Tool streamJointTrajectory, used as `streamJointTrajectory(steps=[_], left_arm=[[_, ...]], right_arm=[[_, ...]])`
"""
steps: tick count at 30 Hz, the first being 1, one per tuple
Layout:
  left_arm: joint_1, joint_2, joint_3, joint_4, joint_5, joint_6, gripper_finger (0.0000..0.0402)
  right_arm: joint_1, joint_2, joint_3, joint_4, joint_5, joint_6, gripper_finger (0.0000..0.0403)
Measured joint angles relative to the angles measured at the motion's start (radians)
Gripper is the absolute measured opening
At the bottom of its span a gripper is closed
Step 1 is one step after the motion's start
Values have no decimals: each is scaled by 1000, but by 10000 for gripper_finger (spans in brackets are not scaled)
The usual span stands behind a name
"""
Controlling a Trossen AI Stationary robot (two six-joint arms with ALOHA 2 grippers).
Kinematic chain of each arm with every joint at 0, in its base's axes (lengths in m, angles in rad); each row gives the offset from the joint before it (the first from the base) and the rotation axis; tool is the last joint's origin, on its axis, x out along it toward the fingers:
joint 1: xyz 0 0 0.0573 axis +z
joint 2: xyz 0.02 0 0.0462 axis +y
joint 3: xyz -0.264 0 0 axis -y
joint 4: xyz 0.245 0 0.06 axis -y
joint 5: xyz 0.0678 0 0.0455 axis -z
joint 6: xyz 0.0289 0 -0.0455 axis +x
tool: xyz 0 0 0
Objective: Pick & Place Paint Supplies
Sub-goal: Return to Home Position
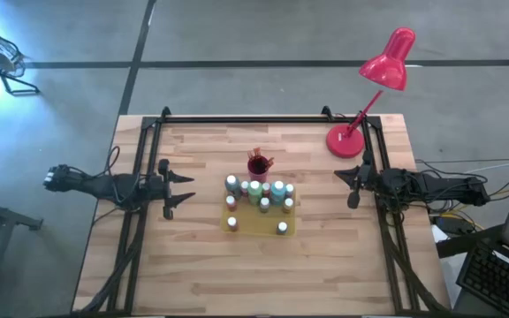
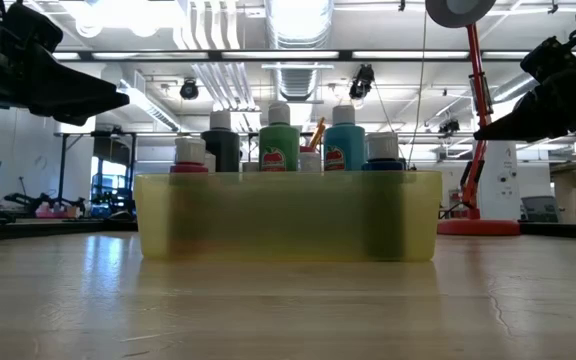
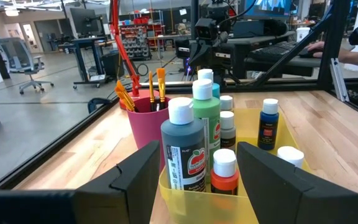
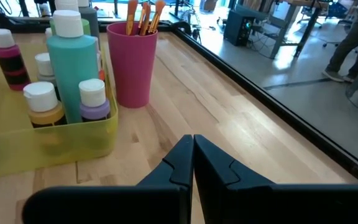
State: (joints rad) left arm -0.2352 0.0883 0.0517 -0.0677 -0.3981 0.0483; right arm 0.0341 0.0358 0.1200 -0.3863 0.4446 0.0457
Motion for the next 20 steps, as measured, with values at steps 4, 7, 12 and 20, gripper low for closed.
streamJointTrajectory(steps=[4, 7, 12, 20], left_arm=[[0, 0, 0, 0, 0, 0, 218], [0, 0, 0, 0, 0, 0, 218], [0, 0, 0, 0, 0, 0, 218], [0, 0, 0, 0, 0, 0, 218]], right_arm=[[0, 0, 0, 0, 0, 1, 8], [0, 0, 0, 0, 0, 4, 8], [0, 0, 0, 0, 0, -1, 8], [0, 0, 0, 0, 0, 6, 8]])
